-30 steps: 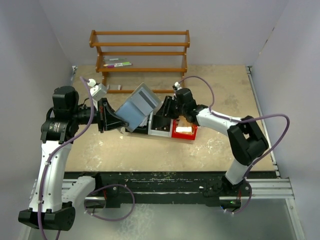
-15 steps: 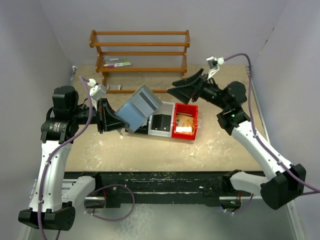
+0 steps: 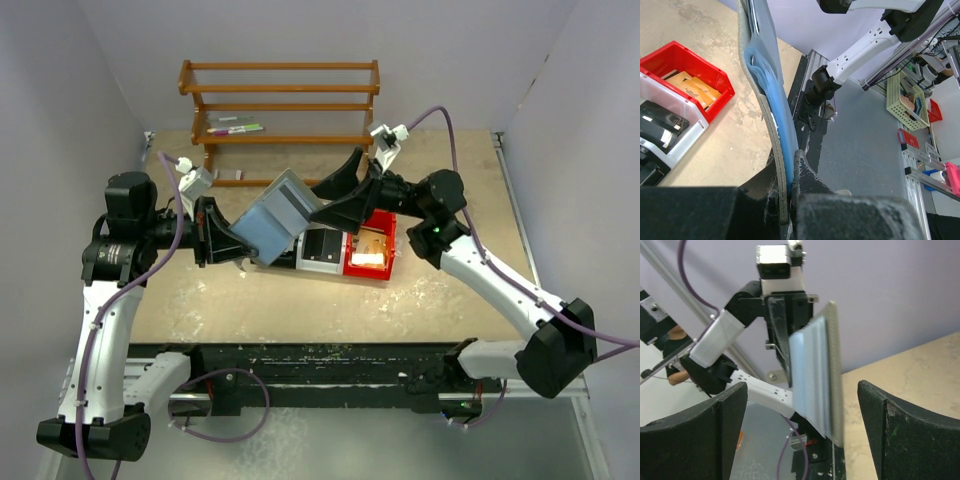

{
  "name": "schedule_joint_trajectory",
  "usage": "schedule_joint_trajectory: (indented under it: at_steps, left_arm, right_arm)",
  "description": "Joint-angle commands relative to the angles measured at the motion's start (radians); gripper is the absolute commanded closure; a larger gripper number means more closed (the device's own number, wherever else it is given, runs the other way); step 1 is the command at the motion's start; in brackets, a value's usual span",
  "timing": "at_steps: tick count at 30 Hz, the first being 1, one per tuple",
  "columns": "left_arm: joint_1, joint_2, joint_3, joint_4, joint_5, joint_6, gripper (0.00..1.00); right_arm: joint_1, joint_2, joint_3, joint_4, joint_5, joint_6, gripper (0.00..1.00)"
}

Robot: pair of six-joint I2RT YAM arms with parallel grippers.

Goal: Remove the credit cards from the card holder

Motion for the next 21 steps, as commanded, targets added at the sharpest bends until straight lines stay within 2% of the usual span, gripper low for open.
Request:
schedule_joint_trajectory:
  at_steps: [1,7,10,11,15,21]
  left_arm:
    - [0.002,0.005,0.033,0.046,0.04,-0.007,1.0]
    - [0.002,0.028,0.026,0.04,0.035,-0.008,1.0]
    - [0.002,0.031,0.023,0.036,0.024,-0.002,1.0]
    - [0.002,0.032,0.021,0.036,0.014,-0.002,1.0]
    - [0.002,0.052,0.016,0.04,-0.057,-0.024,1.0]
    - [0.002,0.082,-0.022,0.091,-0.293,-0.128,1.0]
  right_arm:
    - [0.058,0.0,0.095,-0.022,-0.015,-0.1,0.16]
    - [0.11,0.026,0.133,-0.205,0.053,-0.204,0.51]
    - [0.14,0.012,0.148,-0.322,0.133,-0.3,0.85]
    - [0.148,0.005,0.147,-0.344,0.163,-0.32,0.92]
    - [0.173,-0.016,0.104,-0.3,0.17,-0.305,1.0]
    - [0.213,-0.005,0.08,-0.203,0.13,-0.221,1.0]
